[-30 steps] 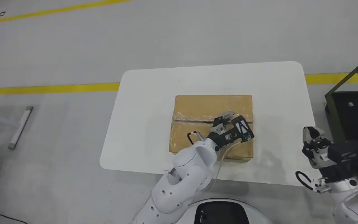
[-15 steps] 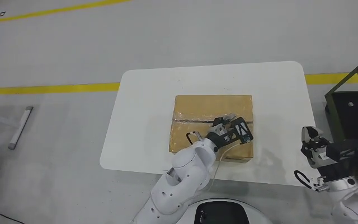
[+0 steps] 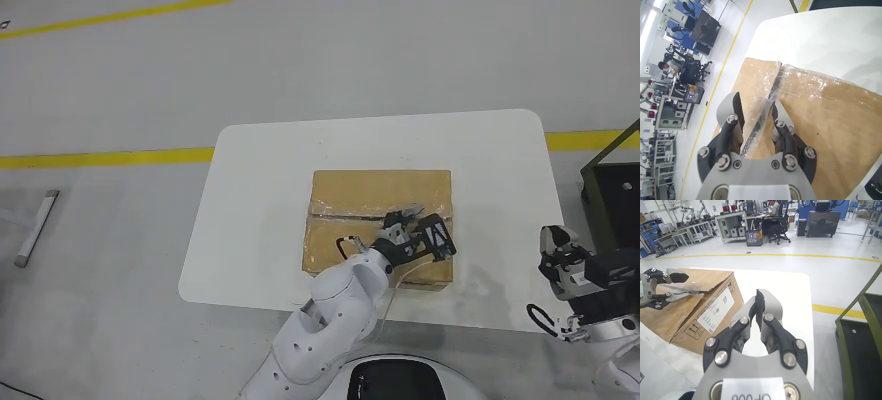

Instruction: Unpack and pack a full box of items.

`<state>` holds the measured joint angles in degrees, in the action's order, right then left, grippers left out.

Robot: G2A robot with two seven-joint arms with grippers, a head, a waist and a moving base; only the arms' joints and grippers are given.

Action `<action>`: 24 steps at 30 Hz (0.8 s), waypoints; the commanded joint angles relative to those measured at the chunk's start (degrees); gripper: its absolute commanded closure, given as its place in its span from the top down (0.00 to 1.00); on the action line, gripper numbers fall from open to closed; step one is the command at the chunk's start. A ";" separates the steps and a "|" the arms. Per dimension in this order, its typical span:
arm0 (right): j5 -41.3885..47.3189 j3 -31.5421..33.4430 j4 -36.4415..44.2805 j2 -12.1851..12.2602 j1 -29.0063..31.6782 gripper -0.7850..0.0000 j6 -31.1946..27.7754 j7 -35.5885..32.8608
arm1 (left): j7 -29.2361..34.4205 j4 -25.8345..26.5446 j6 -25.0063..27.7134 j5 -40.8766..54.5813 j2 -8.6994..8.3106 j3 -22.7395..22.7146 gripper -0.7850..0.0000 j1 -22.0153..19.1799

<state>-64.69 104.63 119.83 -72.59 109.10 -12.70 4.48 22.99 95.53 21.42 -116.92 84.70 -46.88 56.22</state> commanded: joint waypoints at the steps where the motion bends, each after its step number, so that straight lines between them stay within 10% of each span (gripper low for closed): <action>1: -0.05 0.07 0.05 -0.01 -0.02 0.00 0.00 0.01 | -0.11 -0.27 -0.19 -0.13 0.09 0.00 0.44 -0.08; 8: 0.10 0.14 0.19 -0.06 0.15 0.00 0.11 0.05 | -0.83 -1.66 -0.84 -0.60 0.44 -0.04 0.00 -0.69; 24: 4.09 -0.11 1.93 0.03 -3.38 0.00 -4.28 1.39 | -3.64 6.03 -6.88 0.99 0.13 -7.28 0.00 1.48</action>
<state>-60.34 104.72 121.58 -72.62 106.50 -16.30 5.89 19.21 100.32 14.94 -116.52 84.95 -52.89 57.24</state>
